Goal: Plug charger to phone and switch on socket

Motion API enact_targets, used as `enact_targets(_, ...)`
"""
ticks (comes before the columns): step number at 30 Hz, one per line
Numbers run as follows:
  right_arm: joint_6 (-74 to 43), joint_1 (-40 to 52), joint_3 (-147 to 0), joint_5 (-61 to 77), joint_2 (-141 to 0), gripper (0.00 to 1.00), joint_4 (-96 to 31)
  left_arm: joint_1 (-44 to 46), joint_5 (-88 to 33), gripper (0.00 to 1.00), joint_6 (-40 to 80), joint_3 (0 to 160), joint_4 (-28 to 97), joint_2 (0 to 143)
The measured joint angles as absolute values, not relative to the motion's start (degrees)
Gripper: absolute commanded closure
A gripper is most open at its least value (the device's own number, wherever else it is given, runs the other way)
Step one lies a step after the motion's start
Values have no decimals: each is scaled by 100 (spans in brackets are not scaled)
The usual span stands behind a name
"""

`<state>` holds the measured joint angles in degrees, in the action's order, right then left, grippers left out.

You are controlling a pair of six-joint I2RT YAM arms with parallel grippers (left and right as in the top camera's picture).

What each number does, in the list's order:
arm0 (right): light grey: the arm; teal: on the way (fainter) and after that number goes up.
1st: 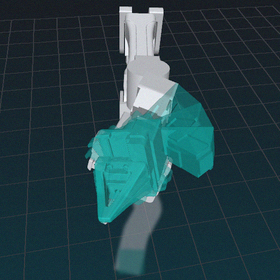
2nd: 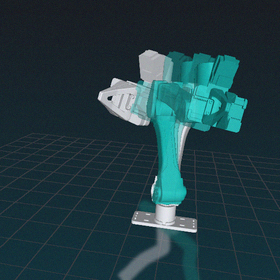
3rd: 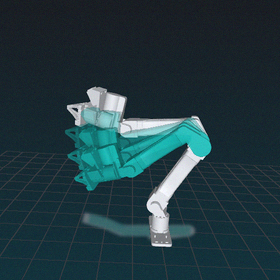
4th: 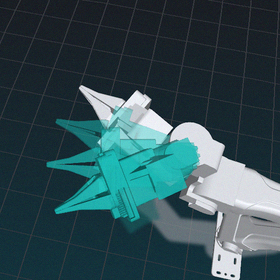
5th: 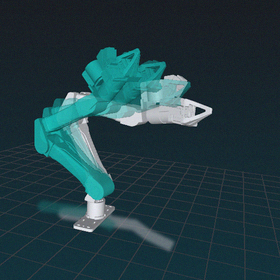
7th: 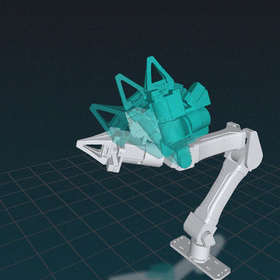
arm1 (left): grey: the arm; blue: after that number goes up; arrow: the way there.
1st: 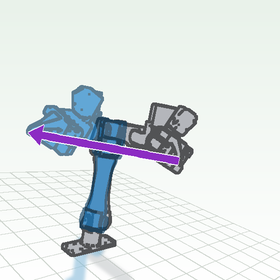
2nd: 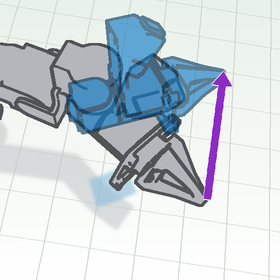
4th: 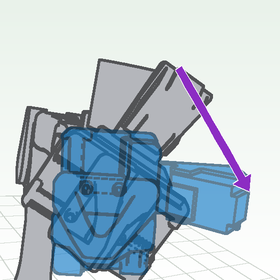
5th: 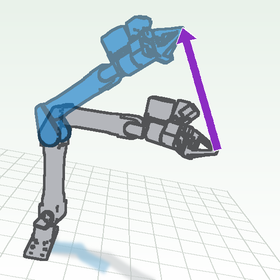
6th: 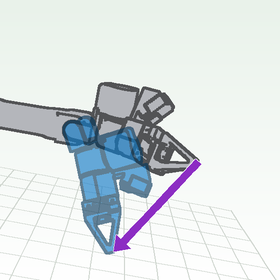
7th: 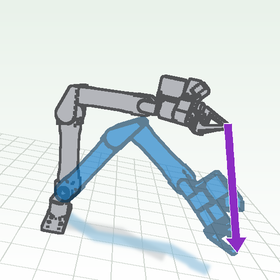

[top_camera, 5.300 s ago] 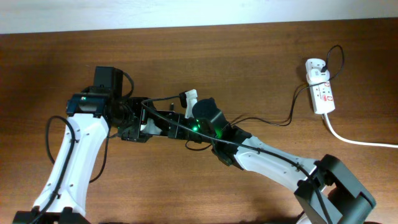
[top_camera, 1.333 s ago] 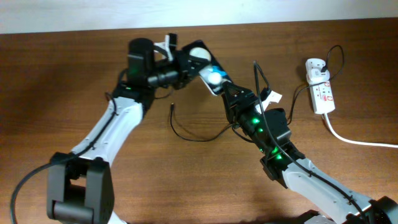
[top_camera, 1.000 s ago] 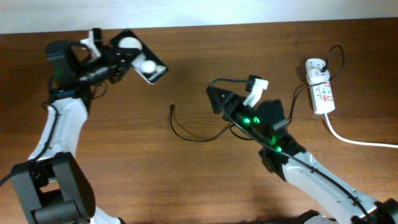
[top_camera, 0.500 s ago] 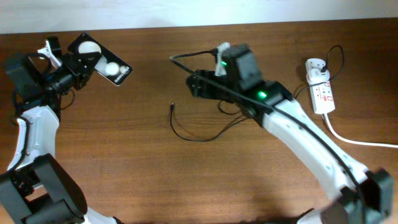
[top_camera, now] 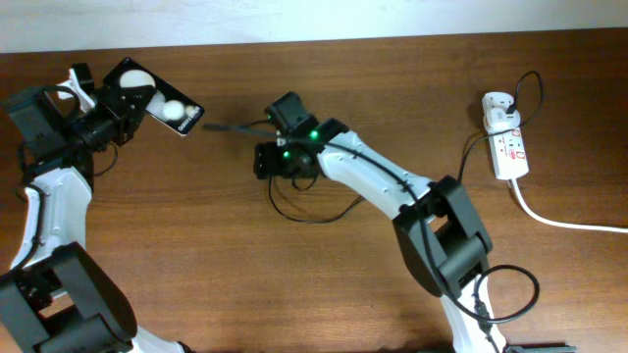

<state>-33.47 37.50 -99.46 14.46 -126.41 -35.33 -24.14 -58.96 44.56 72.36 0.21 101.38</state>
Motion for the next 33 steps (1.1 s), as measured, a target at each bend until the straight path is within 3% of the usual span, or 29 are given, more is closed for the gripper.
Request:
enact_targets(5,-3363,4088,-9948,1100,-12822,48,-3516,-2558,-5570,100,4307,7238,526,10138)
enact_targets(19,-3452,4136,-9966,816,-13190,49,-3122,-2554,-5199,100,4156,7236,847,10158)
enact_targets(24,-3479,4136,-10009,814,-13244,63,-3074,-2554,-5199,100,4156,7236,926,10158)
enact_targets(31,-3621,4136,-10031,867,-13319,93,-3030,-2554,-5199,100,4156,7236,996,10158)
enact_targets(33,-3625,4136,-10031,888,-13336,96,-3015,-2554,-5199,100,4156,7236,1031,10158)
